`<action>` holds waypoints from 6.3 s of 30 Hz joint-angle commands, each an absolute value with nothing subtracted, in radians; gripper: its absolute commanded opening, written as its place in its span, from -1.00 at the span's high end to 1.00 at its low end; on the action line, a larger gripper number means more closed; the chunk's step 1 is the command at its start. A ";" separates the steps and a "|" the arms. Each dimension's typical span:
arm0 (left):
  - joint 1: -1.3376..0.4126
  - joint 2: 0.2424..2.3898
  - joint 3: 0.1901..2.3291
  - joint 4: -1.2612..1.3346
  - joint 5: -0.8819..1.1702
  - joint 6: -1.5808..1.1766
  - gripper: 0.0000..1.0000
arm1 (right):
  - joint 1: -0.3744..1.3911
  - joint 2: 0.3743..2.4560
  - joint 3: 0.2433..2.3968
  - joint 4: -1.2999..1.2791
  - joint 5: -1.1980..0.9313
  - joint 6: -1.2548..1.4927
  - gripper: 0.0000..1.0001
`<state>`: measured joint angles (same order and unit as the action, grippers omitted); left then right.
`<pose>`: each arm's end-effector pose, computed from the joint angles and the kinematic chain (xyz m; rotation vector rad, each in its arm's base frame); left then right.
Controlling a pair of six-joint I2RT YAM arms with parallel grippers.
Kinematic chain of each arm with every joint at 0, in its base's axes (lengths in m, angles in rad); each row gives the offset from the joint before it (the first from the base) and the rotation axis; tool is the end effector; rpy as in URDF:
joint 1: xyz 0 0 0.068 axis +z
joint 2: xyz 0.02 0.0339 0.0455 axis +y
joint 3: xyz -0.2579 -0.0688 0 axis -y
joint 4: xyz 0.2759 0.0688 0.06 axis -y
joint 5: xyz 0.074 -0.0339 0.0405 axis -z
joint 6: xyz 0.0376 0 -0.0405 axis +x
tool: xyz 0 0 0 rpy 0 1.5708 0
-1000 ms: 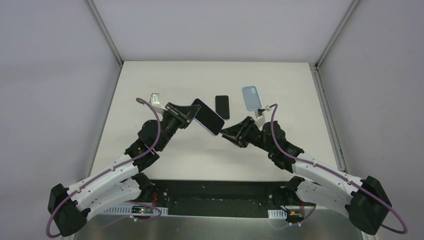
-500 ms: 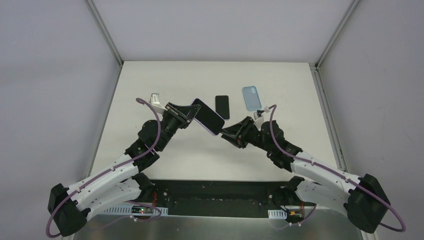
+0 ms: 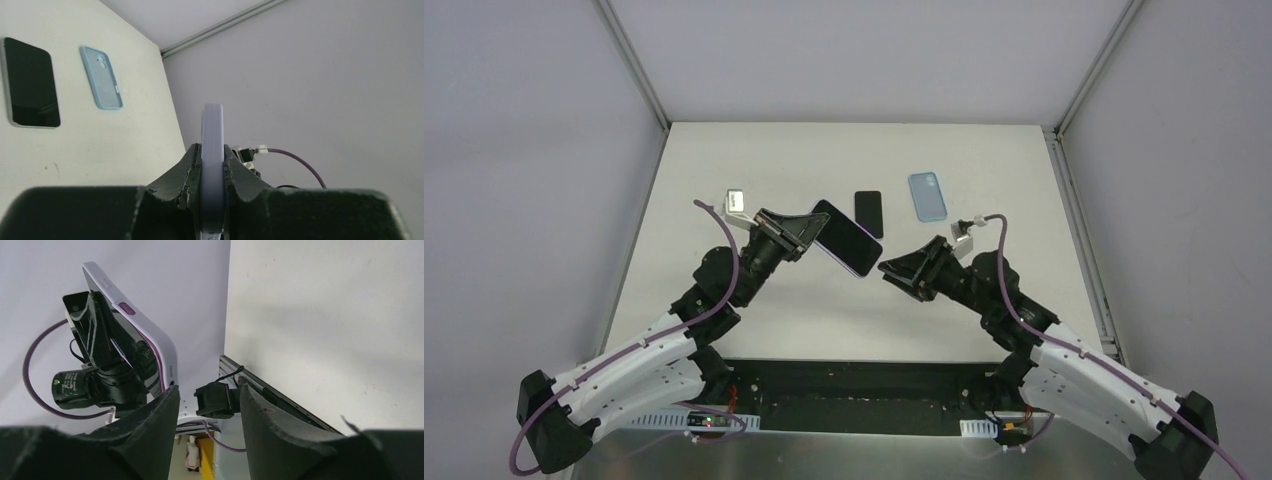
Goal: Take the phone out of the phone case
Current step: Remove the phone case from the phone.
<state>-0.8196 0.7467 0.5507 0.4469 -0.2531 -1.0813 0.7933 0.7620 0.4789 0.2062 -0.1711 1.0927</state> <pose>0.1570 -0.1543 0.3212 -0.4275 1.4153 -1.4219 0.1539 0.1654 0.2636 0.1339 1.8978 1.5168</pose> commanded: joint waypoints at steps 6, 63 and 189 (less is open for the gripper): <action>-0.832 0.729 0.588 0.595 -0.229 -1.103 1.00 | 0.787 0.569 0.529 -0.021 -0.080 0.923 -0.04; -0.832 0.744 0.597 0.597 -0.187 -1.123 1.00 | 0.725 0.646 0.479 0.189 -0.121 1.106 0.00; -0.832 0.783 0.640 0.606 -0.197 -1.119 1.00 | 0.811 0.630 0.509 0.177 -0.222 1.057 -0.25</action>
<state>-0.8253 0.8158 0.5991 0.5144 -0.1917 -1.1114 0.8047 0.6514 0.4885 0.1383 -0.2150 1.0710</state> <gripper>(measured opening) 0.152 0.621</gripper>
